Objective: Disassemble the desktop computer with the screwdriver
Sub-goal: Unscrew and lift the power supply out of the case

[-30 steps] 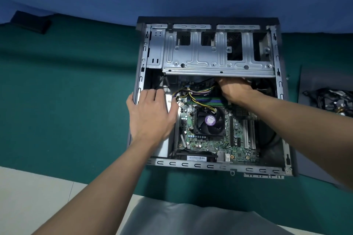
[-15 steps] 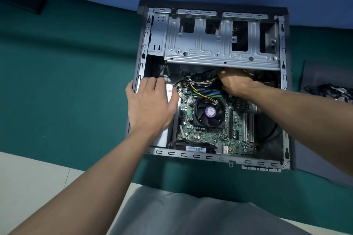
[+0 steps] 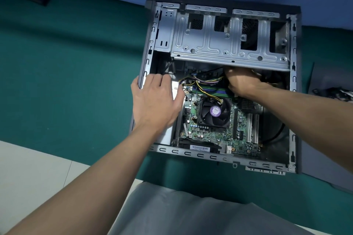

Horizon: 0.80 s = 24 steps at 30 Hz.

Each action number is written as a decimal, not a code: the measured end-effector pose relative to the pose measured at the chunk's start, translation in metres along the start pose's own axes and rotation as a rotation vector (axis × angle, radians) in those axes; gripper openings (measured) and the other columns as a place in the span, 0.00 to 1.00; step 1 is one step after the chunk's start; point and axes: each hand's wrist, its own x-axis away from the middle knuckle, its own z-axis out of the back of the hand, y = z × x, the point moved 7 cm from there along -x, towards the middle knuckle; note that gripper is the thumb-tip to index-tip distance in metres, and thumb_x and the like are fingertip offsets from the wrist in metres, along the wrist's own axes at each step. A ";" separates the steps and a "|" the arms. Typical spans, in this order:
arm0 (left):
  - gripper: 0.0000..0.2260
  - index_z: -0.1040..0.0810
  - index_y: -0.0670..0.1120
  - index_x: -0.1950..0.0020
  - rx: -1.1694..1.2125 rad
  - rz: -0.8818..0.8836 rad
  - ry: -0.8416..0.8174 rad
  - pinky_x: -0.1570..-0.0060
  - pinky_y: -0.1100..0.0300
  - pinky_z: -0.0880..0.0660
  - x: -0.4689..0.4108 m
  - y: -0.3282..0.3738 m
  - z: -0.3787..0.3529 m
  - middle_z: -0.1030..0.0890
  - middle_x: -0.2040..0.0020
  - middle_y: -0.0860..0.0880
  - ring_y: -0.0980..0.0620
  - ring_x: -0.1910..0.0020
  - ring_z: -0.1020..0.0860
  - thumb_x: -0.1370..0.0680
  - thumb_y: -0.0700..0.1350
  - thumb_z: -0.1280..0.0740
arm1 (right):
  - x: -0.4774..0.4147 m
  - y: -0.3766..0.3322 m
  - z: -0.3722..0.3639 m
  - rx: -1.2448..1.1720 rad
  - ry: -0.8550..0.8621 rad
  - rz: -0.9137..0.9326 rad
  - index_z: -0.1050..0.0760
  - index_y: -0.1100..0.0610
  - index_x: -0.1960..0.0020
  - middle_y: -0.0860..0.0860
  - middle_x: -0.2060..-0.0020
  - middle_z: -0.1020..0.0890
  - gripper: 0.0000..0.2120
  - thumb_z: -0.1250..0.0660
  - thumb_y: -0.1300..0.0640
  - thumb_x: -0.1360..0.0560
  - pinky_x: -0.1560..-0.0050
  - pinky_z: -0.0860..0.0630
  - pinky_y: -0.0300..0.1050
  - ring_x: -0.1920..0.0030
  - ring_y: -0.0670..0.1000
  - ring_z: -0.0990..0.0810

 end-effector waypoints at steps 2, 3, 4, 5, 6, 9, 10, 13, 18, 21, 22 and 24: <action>0.17 0.23 0.46 0.51 0.003 -0.003 0.007 0.39 0.44 0.36 0.000 0.001 0.001 0.22 0.55 0.49 0.49 0.50 0.26 0.21 0.57 0.45 | 0.000 0.003 -0.003 -0.012 -0.106 -0.028 0.33 0.64 0.36 0.59 0.51 0.24 0.14 0.41 0.61 0.21 0.54 0.26 0.46 0.53 0.57 0.23; 0.17 0.23 0.46 0.51 0.007 -0.003 0.006 0.39 0.44 0.36 0.000 0.001 0.001 0.22 0.55 0.49 0.49 0.50 0.26 0.21 0.57 0.45 | 0.000 0.007 -0.004 -0.009 -0.174 -0.035 0.36 0.62 0.31 0.61 0.40 0.26 0.17 0.44 0.58 0.19 0.42 0.28 0.49 0.41 0.59 0.25; 0.17 0.23 0.46 0.51 0.011 -0.002 0.002 0.39 0.44 0.36 0.000 0.001 0.001 0.22 0.55 0.49 0.49 0.49 0.26 0.21 0.57 0.45 | 0.000 0.012 -0.003 -0.016 -0.234 -0.056 0.39 0.60 0.28 0.60 0.32 0.31 0.20 0.46 0.55 0.18 0.33 0.34 0.50 0.33 0.58 0.31; 0.17 0.23 0.46 0.51 0.014 0.000 -0.001 0.39 0.44 0.36 -0.001 0.001 0.001 0.21 0.54 0.49 0.49 0.49 0.26 0.21 0.56 0.45 | 0.000 0.015 -0.003 -0.014 -0.247 -0.065 0.39 0.60 0.27 0.60 0.31 0.32 0.20 0.47 0.55 0.17 0.32 0.36 0.50 0.31 0.58 0.32; 0.17 0.23 0.46 0.51 0.015 0.003 -0.001 0.39 0.44 0.36 -0.001 0.000 0.001 0.22 0.54 0.49 0.49 0.49 0.26 0.21 0.56 0.45 | 0.001 0.012 -0.002 -0.009 -0.201 -0.053 0.36 0.61 0.30 0.61 0.36 0.28 0.18 0.45 0.57 0.18 0.37 0.32 0.50 0.37 0.59 0.28; 0.17 0.23 0.46 0.51 0.015 0.001 0.002 0.39 0.44 0.36 0.001 0.000 0.002 0.21 0.54 0.49 0.49 0.49 0.26 0.21 0.56 0.45 | 0.002 0.000 -0.004 -0.005 -0.023 -0.040 0.32 0.65 0.40 0.58 0.56 0.25 0.12 0.40 0.66 0.23 0.59 0.30 0.45 0.61 0.54 0.26; 0.17 0.23 0.46 0.51 0.014 -0.001 0.002 0.39 0.44 0.36 0.001 0.001 0.002 0.21 0.54 0.49 0.49 0.49 0.26 0.21 0.56 0.45 | 0.002 0.000 -0.005 -0.001 -0.034 -0.035 0.32 0.65 0.40 0.58 0.56 0.25 0.12 0.40 0.66 0.23 0.60 0.30 0.44 0.62 0.53 0.27; 0.17 0.23 0.46 0.51 0.017 0.002 0.004 0.39 0.44 0.36 -0.001 0.000 0.002 0.21 0.54 0.49 0.49 0.49 0.26 0.21 0.56 0.45 | -0.002 0.012 -0.006 -0.077 -0.198 -0.032 0.39 0.62 0.29 0.59 0.38 0.27 0.19 0.44 0.60 0.19 0.43 0.27 0.49 0.42 0.57 0.25; 0.18 0.23 0.46 0.50 0.013 0.003 -0.015 0.39 0.44 0.37 0.001 0.001 0.002 0.22 0.53 0.49 0.49 0.48 0.26 0.21 0.57 0.46 | -0.003 0.008 -0.012 -0.022 -0.050 -0.016 0.32 0.64 0.46 0.55 0.60 0.25 0.07 0.39 0.66 0.23 0.69 0.33 0.36 0.67 0.48 0.27; 0.18 0.23 0.46 0.50 0.019 0.005 -0.020 0.38 0.44 0.37 0.001 0.000 0.001 0.21 0.53 0.49 0.49 0.48 0.26 0.21 0.57 0.46 | -0.006 0.012 -0.009 -0.061 -0.127 0.010 0.35 0.63 0.33 0.60 0.43 0.24 0.18 0.41 0.62 0.21 0.48 0.25 0.47 0.47 0.57 0.22; 0.18 0.23 0.46 0.50 0.020 0.008 -0.019 0.38 0.44 0.37 0.000 0.000 0.002 0.21 0.53 0.49 0.49 0.47 0.26 0.21 0.56 0.46 | -0.006 0.013 -0.008 -0.063 -0.147 0.010 0.37 0.63 0.31 0.60 0.39 0.26 0.20 0.41 0.61 0.21 0.41 0.28 0.50 0.42 0.58 0.25; 0.18 0.23 0.46 0.50 0.024 0.010 -0.022 0.38 0.44 0.37 0.000 0.000 0.002 0.21 0.53 0.49 0.49 0.48 0.26 0.21 0.56 0.46 | -0.005 0.010 -0.005 -0.038 -0.056 0.023 0.33 0.65 0.36 0.58 0.52 0.25 0.16 0.39 0.64 0.23 0.51 0.28 0.47 0.55 0.55 0.24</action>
